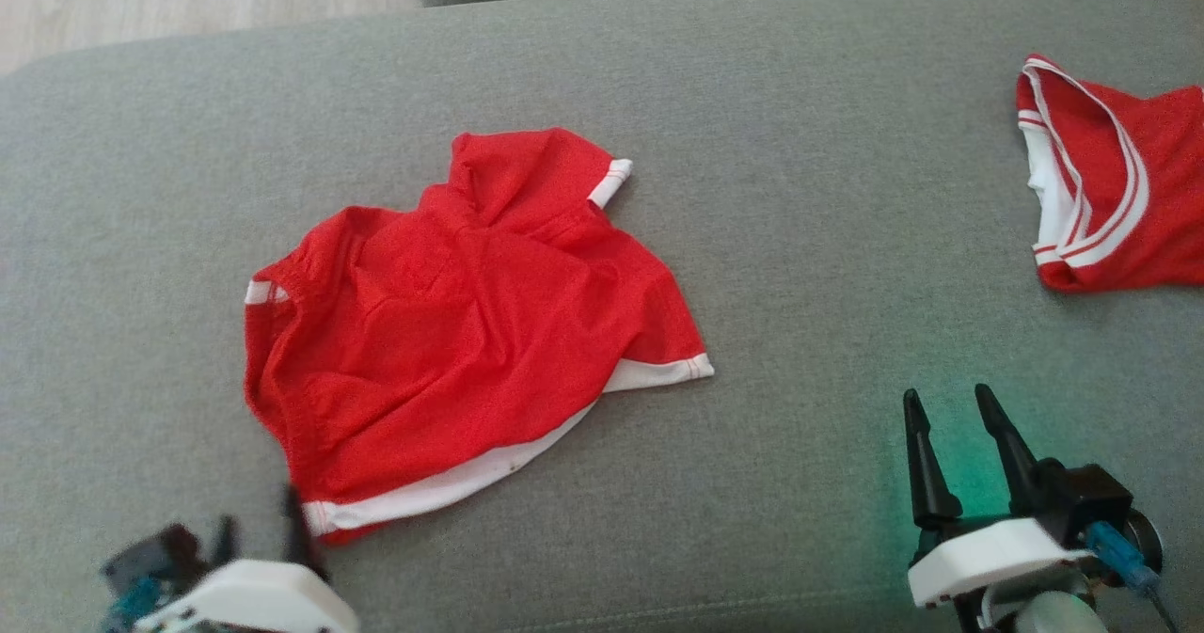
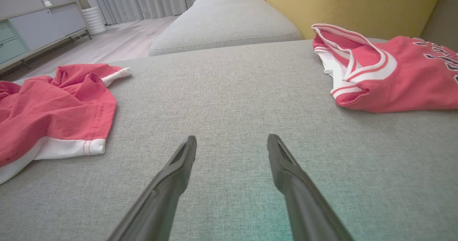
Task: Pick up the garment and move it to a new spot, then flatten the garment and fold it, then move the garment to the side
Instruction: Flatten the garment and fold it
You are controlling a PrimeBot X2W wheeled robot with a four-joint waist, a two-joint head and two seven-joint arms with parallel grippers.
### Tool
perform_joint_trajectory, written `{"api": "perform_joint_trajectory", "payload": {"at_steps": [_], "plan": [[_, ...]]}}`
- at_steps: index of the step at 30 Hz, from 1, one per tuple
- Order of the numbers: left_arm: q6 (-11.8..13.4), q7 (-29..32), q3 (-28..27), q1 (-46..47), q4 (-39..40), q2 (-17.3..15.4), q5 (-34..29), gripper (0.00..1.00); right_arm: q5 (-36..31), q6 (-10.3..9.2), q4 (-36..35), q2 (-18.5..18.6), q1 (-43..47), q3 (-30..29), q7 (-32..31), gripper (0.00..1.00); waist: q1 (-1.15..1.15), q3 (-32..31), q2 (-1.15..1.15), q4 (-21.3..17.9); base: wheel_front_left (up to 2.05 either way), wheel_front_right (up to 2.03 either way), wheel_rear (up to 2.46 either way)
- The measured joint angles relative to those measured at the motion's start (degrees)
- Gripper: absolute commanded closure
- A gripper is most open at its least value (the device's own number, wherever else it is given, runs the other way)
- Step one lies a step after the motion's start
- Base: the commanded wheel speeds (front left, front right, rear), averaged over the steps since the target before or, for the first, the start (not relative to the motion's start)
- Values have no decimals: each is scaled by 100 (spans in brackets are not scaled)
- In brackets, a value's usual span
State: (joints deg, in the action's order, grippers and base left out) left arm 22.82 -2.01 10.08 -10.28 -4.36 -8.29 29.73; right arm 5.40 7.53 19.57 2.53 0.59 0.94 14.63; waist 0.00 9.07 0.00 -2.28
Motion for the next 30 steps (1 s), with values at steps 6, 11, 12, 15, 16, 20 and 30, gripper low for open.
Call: {"api": "perform_joint_trajectory", "payload": {"at_steps": [6, 11, 12, 15, 16, 20, 30], "plan": [[399, -314, -134, 8, 638, -323, -604, 0, 7, 0, -3, 1, 1, 5, 0, 0, 0, 2, 0, -121, 0, 0, 0], [225, -365, 471, 369, 1163, -430, -1098, 0, 7, 0, -33, 1, 0, 34, 0, 0, 0, -1, 0, -268, 0, 0, 0], [141, -371, 680, 510, 1177, -428, -1232, 0, 7, 0, -36, 0, -1, 36, 0, 0, 0, -6, 0, -301, 0, 0, 0], [-259, -363, 1399, 966, 1006, -388, -1549, 0, 7, 0, -36, 1, -1, 58, 0, 0, 0, -23, 0, -388, 0, 0, 0], [-394, -335, 1640, 1120, 881, -334, -1634, 0, 7, 0, -37, 0, -2, 78, 0, 0, 0, -29, 0, -415, 0, 0, 0], [-1011, -107, 2616, 1792, 163, 8, -1965, 0, 8, 0, -42, 0, -23, 137, 0, 0, 0, -7, 0, -537, 0, 0, 0], [-1584, 742, 3593, 3142, -2037, 323, -2603, 0, 123, 0, -56, 1, -231, 250, 0, 0, 0, 111, 0, -948, 0, 0, 0]]}}
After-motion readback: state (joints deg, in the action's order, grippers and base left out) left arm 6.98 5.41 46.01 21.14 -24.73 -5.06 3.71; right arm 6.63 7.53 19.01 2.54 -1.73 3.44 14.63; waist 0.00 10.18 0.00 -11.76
